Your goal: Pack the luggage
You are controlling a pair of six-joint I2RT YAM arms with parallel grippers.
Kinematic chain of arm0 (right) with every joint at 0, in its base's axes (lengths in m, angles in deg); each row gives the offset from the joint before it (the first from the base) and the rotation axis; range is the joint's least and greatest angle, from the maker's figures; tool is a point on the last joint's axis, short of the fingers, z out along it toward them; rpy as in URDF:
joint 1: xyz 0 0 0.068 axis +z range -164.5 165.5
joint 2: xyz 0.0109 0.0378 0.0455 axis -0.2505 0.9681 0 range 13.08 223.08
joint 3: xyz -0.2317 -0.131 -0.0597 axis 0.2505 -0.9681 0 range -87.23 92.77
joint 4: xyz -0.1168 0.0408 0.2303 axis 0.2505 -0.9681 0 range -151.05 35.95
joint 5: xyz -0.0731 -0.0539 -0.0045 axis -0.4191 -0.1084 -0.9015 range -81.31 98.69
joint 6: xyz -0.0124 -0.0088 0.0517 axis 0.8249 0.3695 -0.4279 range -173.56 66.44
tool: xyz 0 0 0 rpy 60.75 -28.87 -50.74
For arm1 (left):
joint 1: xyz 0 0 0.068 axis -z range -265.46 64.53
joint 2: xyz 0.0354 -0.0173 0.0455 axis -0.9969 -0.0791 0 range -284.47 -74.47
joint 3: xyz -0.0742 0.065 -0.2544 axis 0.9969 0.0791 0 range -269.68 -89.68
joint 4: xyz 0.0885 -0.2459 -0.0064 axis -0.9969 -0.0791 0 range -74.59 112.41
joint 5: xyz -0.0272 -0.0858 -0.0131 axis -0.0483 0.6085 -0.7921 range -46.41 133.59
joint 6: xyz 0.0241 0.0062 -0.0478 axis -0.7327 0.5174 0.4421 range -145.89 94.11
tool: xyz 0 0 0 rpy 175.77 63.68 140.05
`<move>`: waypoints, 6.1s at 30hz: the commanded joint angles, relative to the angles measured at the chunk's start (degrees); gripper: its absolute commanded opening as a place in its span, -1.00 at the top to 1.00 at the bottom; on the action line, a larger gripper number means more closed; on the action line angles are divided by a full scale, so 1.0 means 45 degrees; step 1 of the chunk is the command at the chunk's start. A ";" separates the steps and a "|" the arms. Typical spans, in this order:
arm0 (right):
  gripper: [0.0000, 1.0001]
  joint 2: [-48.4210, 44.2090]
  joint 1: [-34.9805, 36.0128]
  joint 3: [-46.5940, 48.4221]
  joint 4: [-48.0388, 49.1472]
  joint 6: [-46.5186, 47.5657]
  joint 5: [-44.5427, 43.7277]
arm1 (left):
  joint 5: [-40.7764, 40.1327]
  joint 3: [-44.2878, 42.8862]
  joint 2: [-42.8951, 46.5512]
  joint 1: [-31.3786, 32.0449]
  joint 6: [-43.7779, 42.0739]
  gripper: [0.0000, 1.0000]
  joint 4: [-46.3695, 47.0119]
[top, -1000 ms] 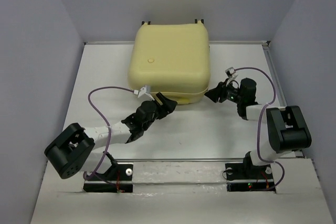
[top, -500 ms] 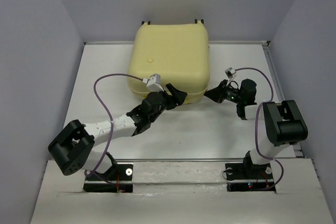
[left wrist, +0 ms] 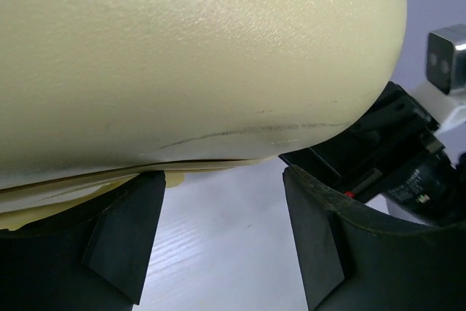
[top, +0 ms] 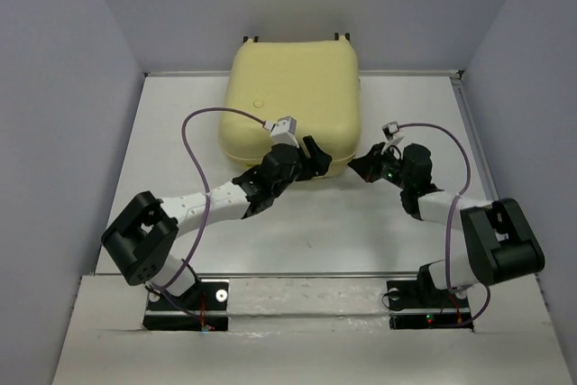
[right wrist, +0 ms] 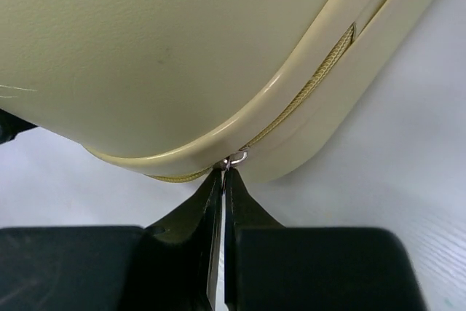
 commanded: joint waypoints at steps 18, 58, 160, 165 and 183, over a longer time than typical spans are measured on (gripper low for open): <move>0.86 -0.5265 0.6723 -0.2012 -0.4848 -0.0217 -0.3467 | -0.0437 -0.1516 -0.0299 -0.0998 -0.0762 -0.54 0.0713; 0.86 -0.8253 0.7368 -0.1621 -0.7600 -0.1663 -0.7131 | -0.4049 0.4132 0.0290 -0.1350 0.4805 -0.37 0.3525; 0.86 -0.0087 1.4008 0.2130 -0.4261 -0.1702 -0.8397 | -0.0320 0.5070 0.4214 -0.2561 0.0919 0.88 0.2900; 0.87 -0.1899 1.2703 0.0744 -0.4631 -0.1313 -0.9085 | -0.0516 0.5458 0.4663 -0.2581 0.0821 0.88 0.2453; 0.10 -0.6437 0.9379 -0.1135 -0.7618 -0.0883 -0.8614 | -0.1473 0.6613 1.0579 -0.2581 0.0118 -0.34 -0.3680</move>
